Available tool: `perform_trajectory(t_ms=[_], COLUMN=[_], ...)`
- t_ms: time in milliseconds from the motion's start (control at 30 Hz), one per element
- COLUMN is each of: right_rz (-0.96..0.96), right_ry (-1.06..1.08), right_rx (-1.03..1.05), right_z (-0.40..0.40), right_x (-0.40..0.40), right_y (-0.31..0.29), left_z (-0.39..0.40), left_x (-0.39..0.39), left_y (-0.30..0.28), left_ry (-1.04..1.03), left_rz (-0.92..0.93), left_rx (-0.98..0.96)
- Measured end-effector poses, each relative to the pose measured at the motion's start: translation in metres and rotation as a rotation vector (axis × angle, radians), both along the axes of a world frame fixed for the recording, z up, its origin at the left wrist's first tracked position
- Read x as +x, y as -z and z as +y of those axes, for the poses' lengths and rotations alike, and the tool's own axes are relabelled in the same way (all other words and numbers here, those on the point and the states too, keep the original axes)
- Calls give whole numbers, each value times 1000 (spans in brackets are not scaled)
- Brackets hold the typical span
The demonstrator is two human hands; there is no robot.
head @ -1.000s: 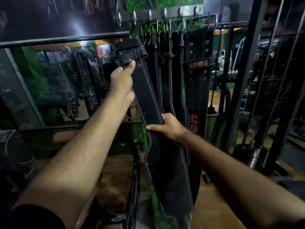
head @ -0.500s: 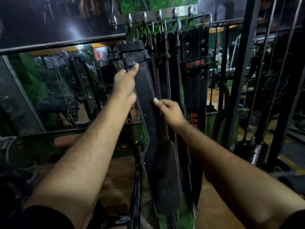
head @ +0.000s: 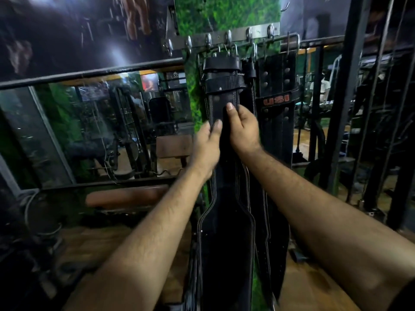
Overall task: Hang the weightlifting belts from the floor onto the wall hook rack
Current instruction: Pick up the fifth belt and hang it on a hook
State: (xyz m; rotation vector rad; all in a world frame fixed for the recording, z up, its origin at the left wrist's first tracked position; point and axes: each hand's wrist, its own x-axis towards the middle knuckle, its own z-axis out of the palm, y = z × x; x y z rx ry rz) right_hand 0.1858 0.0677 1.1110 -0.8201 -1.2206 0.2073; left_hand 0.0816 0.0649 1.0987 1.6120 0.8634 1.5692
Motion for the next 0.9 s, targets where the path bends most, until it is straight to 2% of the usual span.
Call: perform_trajectory(t_ms=[167, 233, 333, 400, 500, 567, 633, 700, 767, 833, 900], right_rz=[59, 70, 82, 82, 46, 37, 57, 84, 104, 107, 103], right_ry=[24, 27, 25, -12, -62, -51, -18, 43, 66, 78, 82], right_rx=[-27, -58, -54, -55, -97, -106, -100, -115, -152, -188, -195], right_z=[3, 4, 2, 3, 8, 11, 18, 24, 28, 28, 27], right_x=[12, 13, 17, 20, 20, 22, 31, 43, 49, 47, 44], right_y=[17, 28, 33, 35, 39, 33, 24, 19, 26, 38, 43], left_z=[-13, -23, -30, -28, -18, -13, -17, -22, -19, -16, -10], left_x=[5, 3, -6, -10, -1, 14, 23, 26, 22, 12, 1], left_y=[96, 122, 131, 112, 62, 53, 76, 116, 146, 165, 176], left_ry=[62, 95, 147, 168, 186, 106, 25, 30, 74, 188, 208], left_rz=[146, 216, 328, 324, 50, -15, 61, 158, 289, 311, 398], left_rx=[-200, -287, -419, -385, -279, -164, -194, -178, -160, -242, -298])
